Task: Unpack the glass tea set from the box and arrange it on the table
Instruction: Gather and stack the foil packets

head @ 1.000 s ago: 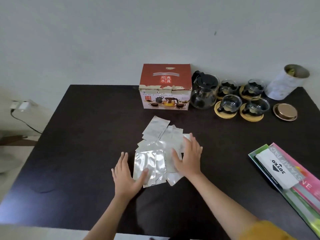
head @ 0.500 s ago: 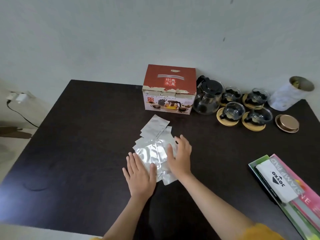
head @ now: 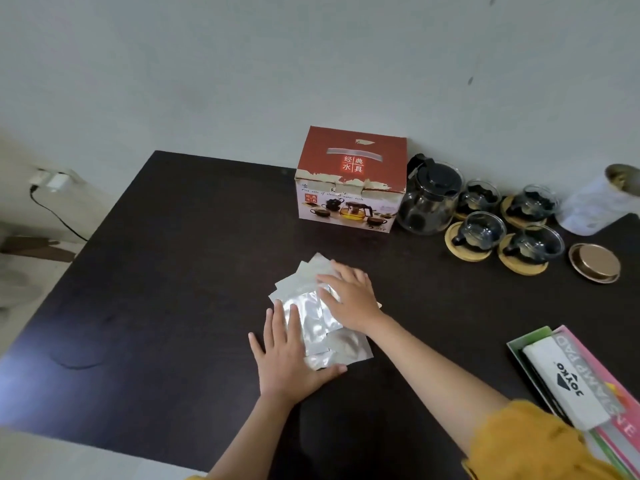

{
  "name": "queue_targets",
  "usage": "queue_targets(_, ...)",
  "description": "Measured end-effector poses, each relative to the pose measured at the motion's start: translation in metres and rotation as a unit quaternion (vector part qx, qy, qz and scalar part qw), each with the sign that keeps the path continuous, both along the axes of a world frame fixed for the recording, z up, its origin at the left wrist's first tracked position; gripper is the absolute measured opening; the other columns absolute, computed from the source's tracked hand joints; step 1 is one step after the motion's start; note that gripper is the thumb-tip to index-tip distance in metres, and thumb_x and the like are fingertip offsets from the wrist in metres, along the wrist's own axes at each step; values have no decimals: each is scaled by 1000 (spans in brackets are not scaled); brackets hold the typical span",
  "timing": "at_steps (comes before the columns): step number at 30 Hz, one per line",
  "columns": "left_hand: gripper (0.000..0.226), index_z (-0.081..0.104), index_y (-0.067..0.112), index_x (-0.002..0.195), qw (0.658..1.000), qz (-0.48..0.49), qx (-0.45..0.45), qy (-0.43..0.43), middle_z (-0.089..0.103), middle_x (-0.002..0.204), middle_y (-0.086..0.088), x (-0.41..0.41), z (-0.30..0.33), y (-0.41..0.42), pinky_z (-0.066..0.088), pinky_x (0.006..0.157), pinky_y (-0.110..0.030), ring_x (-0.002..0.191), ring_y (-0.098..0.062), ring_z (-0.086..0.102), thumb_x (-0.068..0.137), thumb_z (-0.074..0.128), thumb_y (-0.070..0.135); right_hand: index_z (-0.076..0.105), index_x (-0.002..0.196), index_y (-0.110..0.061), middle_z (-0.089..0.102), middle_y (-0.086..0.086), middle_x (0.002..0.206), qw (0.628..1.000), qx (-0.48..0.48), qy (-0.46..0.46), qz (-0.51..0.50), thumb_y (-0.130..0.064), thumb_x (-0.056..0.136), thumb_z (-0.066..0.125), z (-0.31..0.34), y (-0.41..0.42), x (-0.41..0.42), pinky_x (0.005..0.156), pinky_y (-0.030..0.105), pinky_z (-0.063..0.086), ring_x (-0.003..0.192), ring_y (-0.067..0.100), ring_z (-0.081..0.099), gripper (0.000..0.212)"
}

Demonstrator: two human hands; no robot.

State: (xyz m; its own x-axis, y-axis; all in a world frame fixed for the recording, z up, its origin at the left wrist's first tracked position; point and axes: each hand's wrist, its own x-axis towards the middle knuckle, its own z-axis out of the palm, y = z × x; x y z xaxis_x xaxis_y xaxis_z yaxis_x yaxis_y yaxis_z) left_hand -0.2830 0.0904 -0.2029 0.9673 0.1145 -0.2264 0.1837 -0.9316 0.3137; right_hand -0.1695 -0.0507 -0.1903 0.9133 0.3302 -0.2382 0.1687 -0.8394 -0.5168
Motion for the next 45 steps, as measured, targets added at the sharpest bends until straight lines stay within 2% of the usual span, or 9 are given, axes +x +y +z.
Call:
queue_targets(4, 138, 8, 20, 151, 1000, 1, -27, -13, 1, 160, -6, 0, 1, -1, 13, 110, -64, 147, -26, 3, 42, 40, 99, 54, 132, -31, 33, -7, 151, 992, 64, -62, -85, -57, 88, 44, -6, -28, -37, 113, 44, 26, 135, 18, 29, 52)
queue_targets(9, 153, -5, 18, 150, 997, 22, -65, -23, -14, 158, -13, -1, 4, 0, 7, 113, -60, 146, -30, -9, 30, 38, 104, 27, 149, -16, 20, 0, 159, 972, 18, -73, -223, -74, 78, 20, -15, -37, -57, 118, 48, -1, 147, 19, 12, 92)
queue_targets(14, 153, -25, 29, 142, 995, -12, -92, -33, -21, 156, -5, -3, -2, 7, -3, 114, -55, 144, -24, -22, 25, 36, 105, 19, 151, -14, 11, 3, 161, 973, -44, -78, -212, -64, 91, 30, -23, -10, -62, 117, 49, 0, 148, 21, 4, 79)
queue_targets(18, 145, -10, 22, 150, 997, -6, -69, -43, -15, 157, -4, -4, -8, 8, 1, 115, -52, 145, -24, -17, 38, 37, 102, 19, 151, -12, 14, 5, 160, 970, -66, -85, -218, -57, 95, 30, -23, -8, -61, 118, 48, 4, 148, 22, 8, 73)
queue_targets(25, 99, 13, 30, 150, 998, 12, -19, -60, -3, 159, -13, -1, -11, 0, 7, 115, -54, 147, -27, -8, 70, 32, 85, 41, 140, -9, 45, 7, 145, 944, 95, -108, -296, -51, 90, 18, -17, 6, -73, 117, 45, 13, 141, 24, 30, 69)
queue_targets(30, 120, 7, 25, 151, 999, -22, -9, -43, -4, 159, -15, -3, -10, 5, 6, 114, -55, 146, -31, -11, 57, 30, 96, 35, 143, -11, 43, 4, 144, 928, 232, -44, -287, -47, 94, 30, -9, 25, -74, 119, 45, 14, 140, 19, 28, 61)
queue_targets(33, 132, -2, 22, 151, 995, -3, -88, -53, -12, 158, -12, -4, -6, 8, -2, 115, -49, 146, -25, -15, 51, 36, 98, 28, 147, -12, 33, 2, 150, 904, 277, -30, -324, -33, 97, 47, -1, 15, -72, 114, 30, 22, 140, 15, 22, 57)
queue_targets(37, 115, 5, 14, 150, 971, 85, -196, -108, -9, 159, -12, -2, -2, 10, 1, 116, -54, 146, -19, -11, 66, 44, 82, 24, 148, -14, 28, 1, 153, 938, 183, -36, -291, -47, 88, 59, 7, 3, -47, 115, 37, 23, 141, 21, 22, 77)
queue_targets(45, 107, 5, 9, 151, 994, 52, -47, -78, -1, 160, -9, -2, -16, 6, 3, 117, -46, 147, -25, -5, 74, 29, 79, 22, 149, -25, 28, -2, 151, 991, -3, 62, -118, -60, 75, 66, 22, 12, 3, 111, 47, 23, 138, 27, 24, 92)
